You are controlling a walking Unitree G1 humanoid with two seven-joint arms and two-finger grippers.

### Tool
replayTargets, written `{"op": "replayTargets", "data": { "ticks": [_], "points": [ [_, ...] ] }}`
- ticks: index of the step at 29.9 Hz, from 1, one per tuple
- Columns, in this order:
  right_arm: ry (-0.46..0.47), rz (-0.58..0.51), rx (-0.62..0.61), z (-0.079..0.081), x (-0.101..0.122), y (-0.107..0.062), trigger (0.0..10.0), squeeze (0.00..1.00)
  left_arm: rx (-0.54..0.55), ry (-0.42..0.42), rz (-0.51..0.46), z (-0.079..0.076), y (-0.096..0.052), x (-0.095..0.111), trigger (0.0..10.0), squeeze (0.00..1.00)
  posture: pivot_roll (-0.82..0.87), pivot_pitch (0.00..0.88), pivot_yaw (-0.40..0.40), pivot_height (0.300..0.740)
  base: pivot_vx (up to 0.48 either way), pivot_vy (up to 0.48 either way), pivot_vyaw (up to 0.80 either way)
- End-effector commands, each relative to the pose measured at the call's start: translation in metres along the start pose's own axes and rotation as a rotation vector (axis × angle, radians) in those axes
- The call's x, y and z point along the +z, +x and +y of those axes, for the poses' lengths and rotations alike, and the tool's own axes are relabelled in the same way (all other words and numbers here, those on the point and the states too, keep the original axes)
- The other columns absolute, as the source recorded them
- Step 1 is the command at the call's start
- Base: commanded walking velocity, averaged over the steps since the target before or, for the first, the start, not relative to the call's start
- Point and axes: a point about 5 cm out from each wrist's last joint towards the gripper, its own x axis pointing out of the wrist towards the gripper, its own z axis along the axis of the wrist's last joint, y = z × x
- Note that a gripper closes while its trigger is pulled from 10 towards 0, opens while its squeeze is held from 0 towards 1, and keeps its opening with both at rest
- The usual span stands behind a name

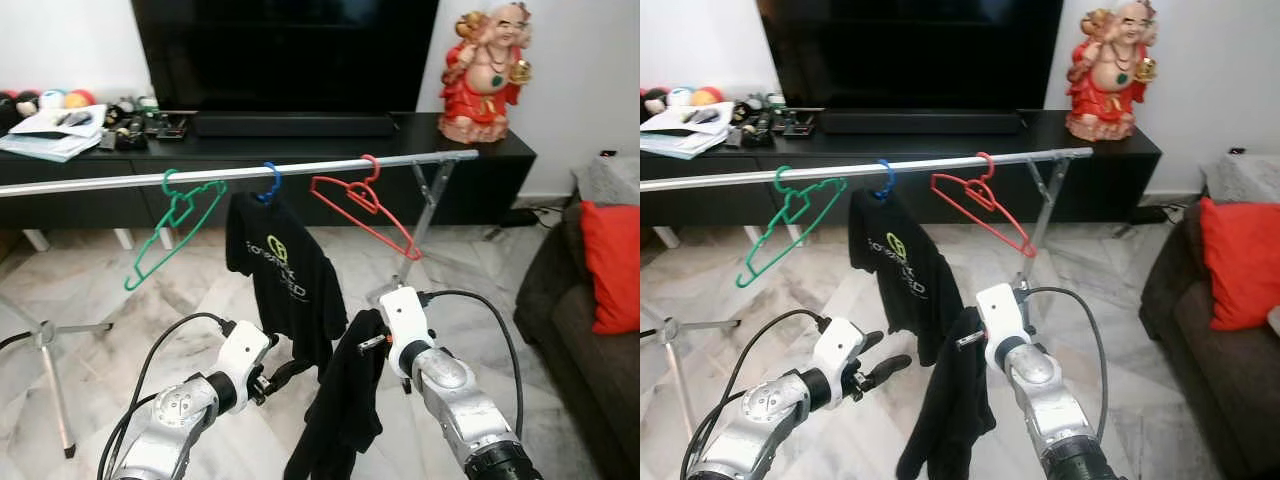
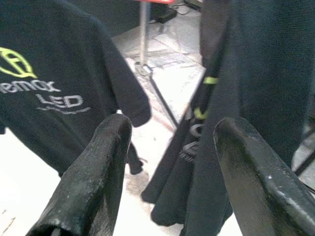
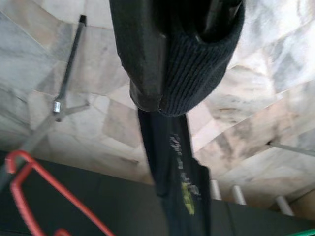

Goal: Hang hanger

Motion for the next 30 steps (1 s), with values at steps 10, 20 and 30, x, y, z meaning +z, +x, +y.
{"op": "replayTargets", "data": {
  "ticks": [10,20,30],
  "points": [
    [0.274,0.113,-0.263,-0.026,-0.053,-0.014,10.0,0.0,0.389,-0.098,0.286,0.026,-0.042,-0.078,10.0,0.0,0.02,0.06,0.018,0.74,0.0,0.0,0.0],
    [0.436,0.15,-0.478,-0.039,-0.094,-0.041,10.0,0.0,0.558,-0.253,0.573,0.008,-0.093,-0.146,10.0,0.0,0.01,0.068,0.021,0.74,0.0,0.0,0.0],
    [0.429,0.095,-0.441,-0.025,-0.092,-0.042,10.0,0.0,0.548,-0.299,0.678,-0.017,-0.107,-0.169,10.0,0.0,0.02,0.075,0.022,0.74,0.0,0.166,0.0]
  ]
}}
